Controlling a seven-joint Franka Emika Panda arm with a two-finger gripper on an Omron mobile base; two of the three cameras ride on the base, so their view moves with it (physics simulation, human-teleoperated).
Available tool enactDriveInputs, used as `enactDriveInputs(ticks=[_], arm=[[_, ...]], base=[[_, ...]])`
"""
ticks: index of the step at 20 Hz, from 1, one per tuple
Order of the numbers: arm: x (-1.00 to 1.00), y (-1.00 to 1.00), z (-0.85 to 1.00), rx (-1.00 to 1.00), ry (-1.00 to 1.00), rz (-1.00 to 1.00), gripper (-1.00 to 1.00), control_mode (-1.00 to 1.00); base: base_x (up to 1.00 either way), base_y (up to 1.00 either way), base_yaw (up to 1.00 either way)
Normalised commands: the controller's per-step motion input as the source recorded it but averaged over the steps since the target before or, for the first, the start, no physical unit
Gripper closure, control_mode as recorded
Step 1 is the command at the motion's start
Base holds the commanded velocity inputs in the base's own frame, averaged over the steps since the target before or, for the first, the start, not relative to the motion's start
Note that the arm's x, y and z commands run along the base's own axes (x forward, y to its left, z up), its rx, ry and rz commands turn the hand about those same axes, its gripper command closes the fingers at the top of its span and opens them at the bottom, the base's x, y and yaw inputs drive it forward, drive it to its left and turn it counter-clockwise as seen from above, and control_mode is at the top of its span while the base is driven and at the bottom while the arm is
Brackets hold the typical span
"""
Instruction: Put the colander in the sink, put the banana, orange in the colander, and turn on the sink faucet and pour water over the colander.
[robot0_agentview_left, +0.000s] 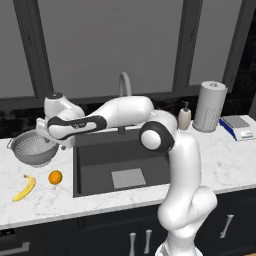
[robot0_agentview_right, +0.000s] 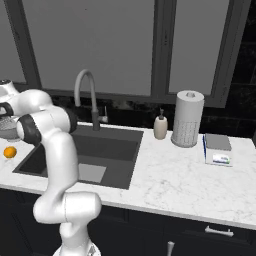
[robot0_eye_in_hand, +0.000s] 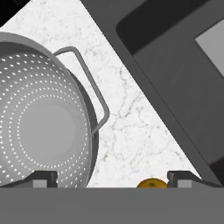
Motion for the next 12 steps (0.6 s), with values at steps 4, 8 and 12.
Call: enactDriveInputs(ticks=[4, 8, 12], arm=[[0.00, 0.00, -0.20, -0.03, 0.00, 0.00, -1.00, -1.00], [0.01, -0.03, -0.24, 0.00, 0.00, 0.00, -1.00, -1.00], [0.12, -0.04, -0.24, 0.00, 0.00, 0.00, -1.00, -1.00]], base=[[0.00, 0.00, 0.00], [0.00, 0.00, 0.00], [0.00, 0.00, 0.00]])
